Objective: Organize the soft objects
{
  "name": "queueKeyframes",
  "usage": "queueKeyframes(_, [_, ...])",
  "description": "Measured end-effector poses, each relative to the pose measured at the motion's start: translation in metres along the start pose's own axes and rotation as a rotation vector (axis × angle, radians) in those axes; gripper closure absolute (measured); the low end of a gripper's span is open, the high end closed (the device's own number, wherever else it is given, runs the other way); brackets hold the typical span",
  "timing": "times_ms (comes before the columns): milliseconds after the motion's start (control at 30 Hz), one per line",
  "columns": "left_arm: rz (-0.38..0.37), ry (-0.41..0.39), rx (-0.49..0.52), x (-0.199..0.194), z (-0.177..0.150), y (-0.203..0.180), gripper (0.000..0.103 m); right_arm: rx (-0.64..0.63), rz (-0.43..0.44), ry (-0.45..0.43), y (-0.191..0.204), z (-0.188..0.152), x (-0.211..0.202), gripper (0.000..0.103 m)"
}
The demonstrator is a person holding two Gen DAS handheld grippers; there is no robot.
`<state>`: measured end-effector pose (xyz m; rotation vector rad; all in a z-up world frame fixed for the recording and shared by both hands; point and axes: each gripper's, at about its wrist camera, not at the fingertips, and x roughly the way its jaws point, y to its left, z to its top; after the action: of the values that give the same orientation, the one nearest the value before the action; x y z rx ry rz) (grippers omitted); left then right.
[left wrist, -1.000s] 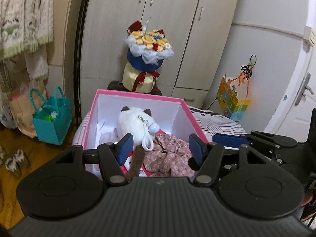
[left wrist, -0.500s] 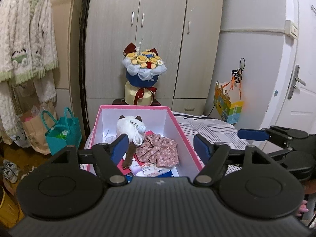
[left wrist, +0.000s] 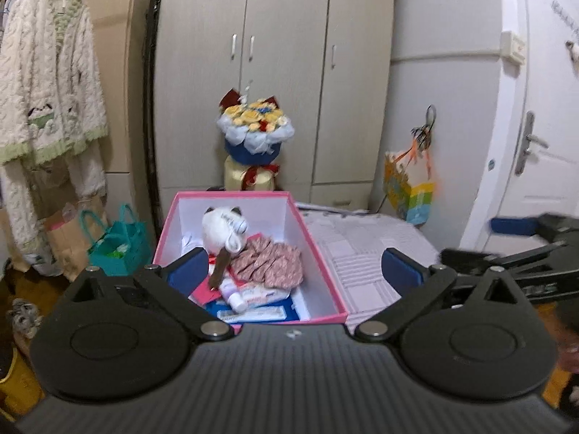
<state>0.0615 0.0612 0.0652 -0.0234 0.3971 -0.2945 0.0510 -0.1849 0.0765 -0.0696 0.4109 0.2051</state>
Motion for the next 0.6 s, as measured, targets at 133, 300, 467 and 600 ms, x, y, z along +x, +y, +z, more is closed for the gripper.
queueKeyframes(133, [0.092,0.018,0.022,-0.004,-0.006,-0.011,0.0,0.034,-0.045,-0.037,-0.003,-0.006,-0.023,0.0])
queueKeyframes(300, [0.107,-0.034,0.005,-0.016,-0.023,-0.022,0.0,0.035,-0.047,-0.008,0.006,-0.022,-0.035,0.0])
queueKeyframes(467, [0.138,-0.04,0.022,-0.017,-0.044,-0.031,0.0,0.064,-0.075,0.021,0.012,-0.039,-0.039,0.0])
queueKeyframes(600, [0.164,-0.016,0.049,-0.011,-0.055,-0.036,0.0,0.07,-0.118,0.026,0.012,-0.049,-0.043,0.0])
